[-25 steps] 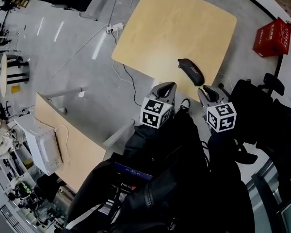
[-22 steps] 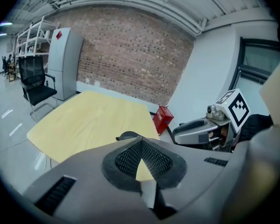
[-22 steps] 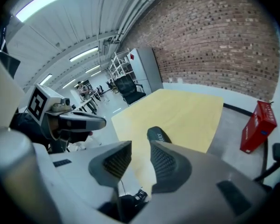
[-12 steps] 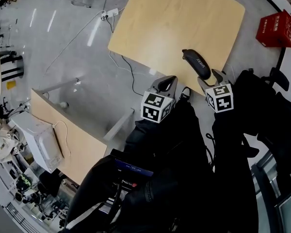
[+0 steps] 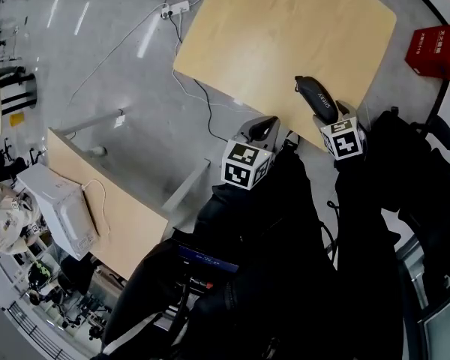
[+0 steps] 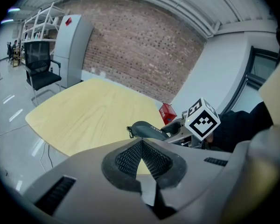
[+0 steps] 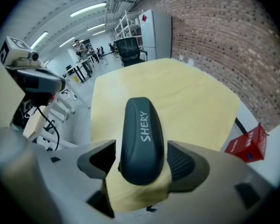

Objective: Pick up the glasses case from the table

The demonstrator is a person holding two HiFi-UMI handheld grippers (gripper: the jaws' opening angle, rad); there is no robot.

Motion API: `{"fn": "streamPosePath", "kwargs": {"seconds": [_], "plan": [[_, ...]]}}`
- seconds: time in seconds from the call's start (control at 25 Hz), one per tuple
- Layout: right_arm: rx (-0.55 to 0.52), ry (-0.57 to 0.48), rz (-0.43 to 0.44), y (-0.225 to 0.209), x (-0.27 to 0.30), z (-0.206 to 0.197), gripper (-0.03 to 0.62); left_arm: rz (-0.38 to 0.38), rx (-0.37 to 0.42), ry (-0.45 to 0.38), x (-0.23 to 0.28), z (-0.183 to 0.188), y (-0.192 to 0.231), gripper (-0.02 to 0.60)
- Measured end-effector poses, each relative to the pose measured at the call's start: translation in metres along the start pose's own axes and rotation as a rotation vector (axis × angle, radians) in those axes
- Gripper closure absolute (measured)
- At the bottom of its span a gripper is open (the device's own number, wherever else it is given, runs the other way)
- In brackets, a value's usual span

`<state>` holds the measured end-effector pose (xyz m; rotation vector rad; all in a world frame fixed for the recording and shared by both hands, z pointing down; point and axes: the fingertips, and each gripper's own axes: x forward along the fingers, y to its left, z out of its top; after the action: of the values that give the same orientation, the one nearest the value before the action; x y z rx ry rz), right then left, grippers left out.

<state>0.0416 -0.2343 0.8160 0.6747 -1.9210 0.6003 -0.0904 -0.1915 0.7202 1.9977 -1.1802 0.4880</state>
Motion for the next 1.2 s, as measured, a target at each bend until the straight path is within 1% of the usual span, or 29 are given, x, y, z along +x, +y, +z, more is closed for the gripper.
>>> {"fn": "streamPosePath", "kwargs": {"seconds": [0.24,0.56,0.72,0.96,1.08,1.2], "plan": [[0.001,0.066,-0.004,-0.001,0.016,-0.009,0.261,-0.003,-0.012,0.007,0.001,-0.003,0.006,0.581],[0.016,0.087,-0.009,-0.004,0.022,-0.009,0.261,-0.008,-0.017,0.011,-0.002,-0.004,0.011,0.581],[0.036,0.078,-0.011,-0.005,0.020,-0.008,0.263,-0.011,-0.012,0.009,-0.002,0.000,0.012,0.581],[0.068,0.015,-0.020,0.002,0.001,0.002,0.263,-0.014,0.006,-0.006,-0.008,0.007,0.010,0.581],[0.088,-0.056,-0.035,0.005,-0.022,0.016,0.263,-0.021,0.023,-0.022,-0.012,0.015,0.004,0.581],[0.105,-0.171,-0.049,0.011,-0.056,0.037,0.263,-0.028,0.047,-0.047,-0.019,0.028,-0.007,0.581]]}}
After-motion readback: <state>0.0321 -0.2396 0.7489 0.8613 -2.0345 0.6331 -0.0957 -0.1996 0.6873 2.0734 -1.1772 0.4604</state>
